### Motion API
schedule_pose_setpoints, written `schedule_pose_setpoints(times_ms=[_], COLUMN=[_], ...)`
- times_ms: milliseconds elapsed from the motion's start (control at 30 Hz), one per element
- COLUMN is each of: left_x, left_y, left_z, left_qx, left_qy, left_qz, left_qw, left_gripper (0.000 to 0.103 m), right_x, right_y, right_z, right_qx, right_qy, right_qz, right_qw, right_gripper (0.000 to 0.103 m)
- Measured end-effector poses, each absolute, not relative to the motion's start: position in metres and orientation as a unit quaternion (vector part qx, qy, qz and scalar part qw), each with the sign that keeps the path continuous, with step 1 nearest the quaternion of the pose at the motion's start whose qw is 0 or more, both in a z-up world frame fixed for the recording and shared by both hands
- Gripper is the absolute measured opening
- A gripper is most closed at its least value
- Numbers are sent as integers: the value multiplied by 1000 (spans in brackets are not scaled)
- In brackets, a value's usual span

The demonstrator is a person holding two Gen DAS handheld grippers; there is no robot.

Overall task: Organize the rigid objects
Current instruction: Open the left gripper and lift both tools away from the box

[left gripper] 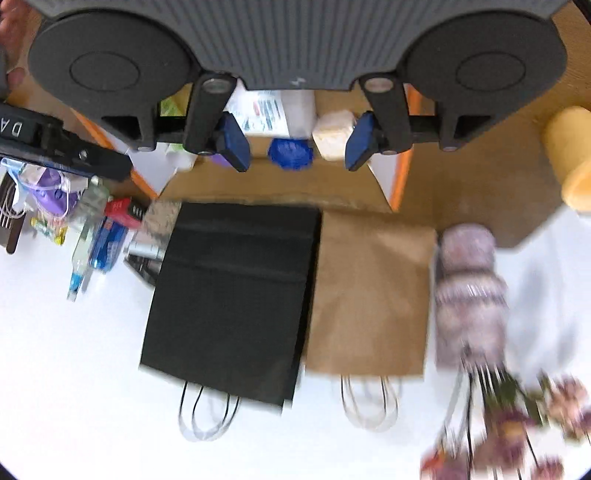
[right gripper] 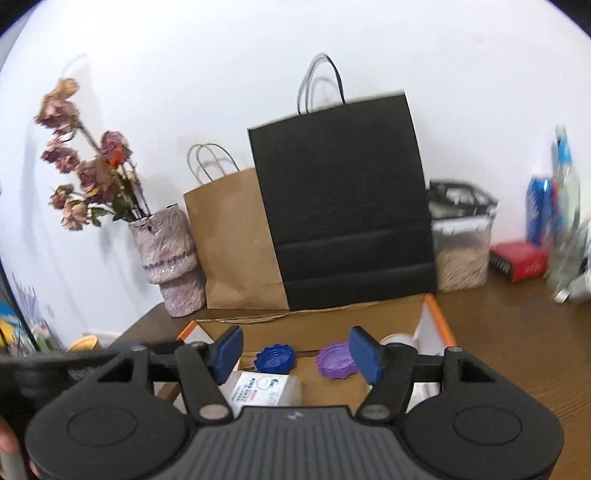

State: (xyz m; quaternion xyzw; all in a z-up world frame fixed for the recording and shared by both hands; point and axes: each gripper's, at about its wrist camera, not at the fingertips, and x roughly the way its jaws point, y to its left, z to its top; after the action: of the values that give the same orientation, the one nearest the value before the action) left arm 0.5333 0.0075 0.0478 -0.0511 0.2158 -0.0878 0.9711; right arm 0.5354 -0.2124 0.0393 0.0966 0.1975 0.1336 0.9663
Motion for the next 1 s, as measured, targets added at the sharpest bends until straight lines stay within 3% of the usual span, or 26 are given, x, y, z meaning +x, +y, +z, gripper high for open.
schedule_pose_setpoints(times_ms=[167, 267, 333, 400, 500, 1000], left_x=[473, 435, 407, 377, 338, 241], left_y=[6, 5, 2, -1, -2, 4], left_z=[81, 89, 89, 81, 62, 50], left_qx=[-21, -13, -8, 7, 23, 9], left_qy=[151, 123, 102, 68, 12, 8], left_qz=[-44, -37, -41, -45, -34, -38], left_qw=[987, 992, 994, 997, 999, 999], left_gripper=[61, 71, 79, 89, 98, 103], right_x=[485, 451, 426, 397, 358, 263], right_y=[-221, -227, -231, -234, -235, -237], right_z=[72, 77, 72, 60, 45, 37], right_qx=[47, 18, 8, -7, -27, 5], right_qy=[149, 123, 94, 47, 2, 11], right_qz=[108, 86, 77, 71, 64, 74], right_qw=[982, 989, 993, 996, 998, 997], right_gripper=[69, 77, 92, 100, 102, 103])
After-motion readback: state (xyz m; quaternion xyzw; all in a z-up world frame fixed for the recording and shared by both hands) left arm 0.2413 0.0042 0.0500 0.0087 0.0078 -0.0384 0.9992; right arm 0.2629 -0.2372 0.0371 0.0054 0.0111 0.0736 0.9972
